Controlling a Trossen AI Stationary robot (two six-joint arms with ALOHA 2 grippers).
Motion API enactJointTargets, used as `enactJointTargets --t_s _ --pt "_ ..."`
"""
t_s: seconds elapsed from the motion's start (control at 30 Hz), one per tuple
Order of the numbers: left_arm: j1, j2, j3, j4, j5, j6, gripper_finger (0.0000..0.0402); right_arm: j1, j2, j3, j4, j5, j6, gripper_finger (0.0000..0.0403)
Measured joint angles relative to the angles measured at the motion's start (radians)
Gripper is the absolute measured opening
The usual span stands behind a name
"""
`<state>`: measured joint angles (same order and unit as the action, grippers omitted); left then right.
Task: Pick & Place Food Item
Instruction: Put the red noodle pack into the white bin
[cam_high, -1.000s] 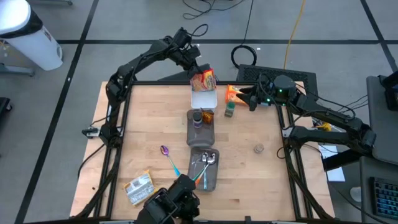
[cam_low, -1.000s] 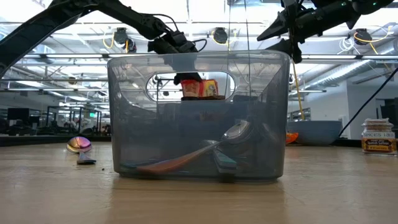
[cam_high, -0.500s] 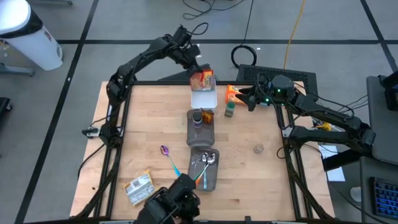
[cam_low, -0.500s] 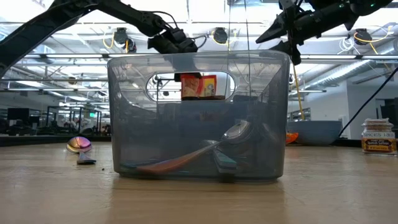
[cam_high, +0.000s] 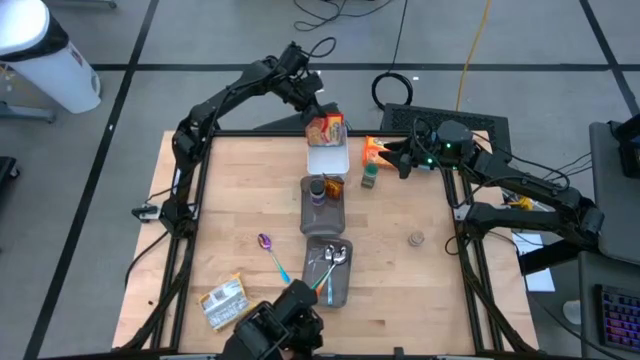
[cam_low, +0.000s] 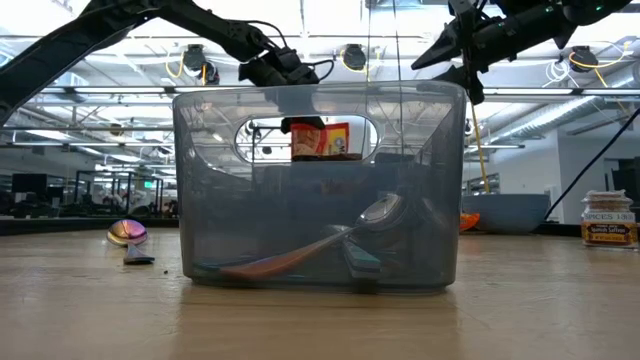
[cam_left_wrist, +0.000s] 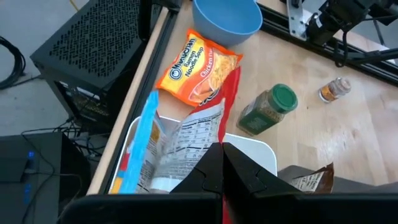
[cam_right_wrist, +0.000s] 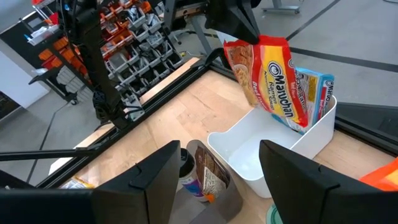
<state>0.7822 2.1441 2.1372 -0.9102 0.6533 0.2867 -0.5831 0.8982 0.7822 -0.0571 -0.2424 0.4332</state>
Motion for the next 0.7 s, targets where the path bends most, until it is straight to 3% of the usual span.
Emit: enactJointTargets --t_s 0.7 --pt "-0.019 0.065 0.000 0.040 0.005 -0.017 0.0000 0.000 0.000 0.000 -0.002 0.001 0.000 0.0212"
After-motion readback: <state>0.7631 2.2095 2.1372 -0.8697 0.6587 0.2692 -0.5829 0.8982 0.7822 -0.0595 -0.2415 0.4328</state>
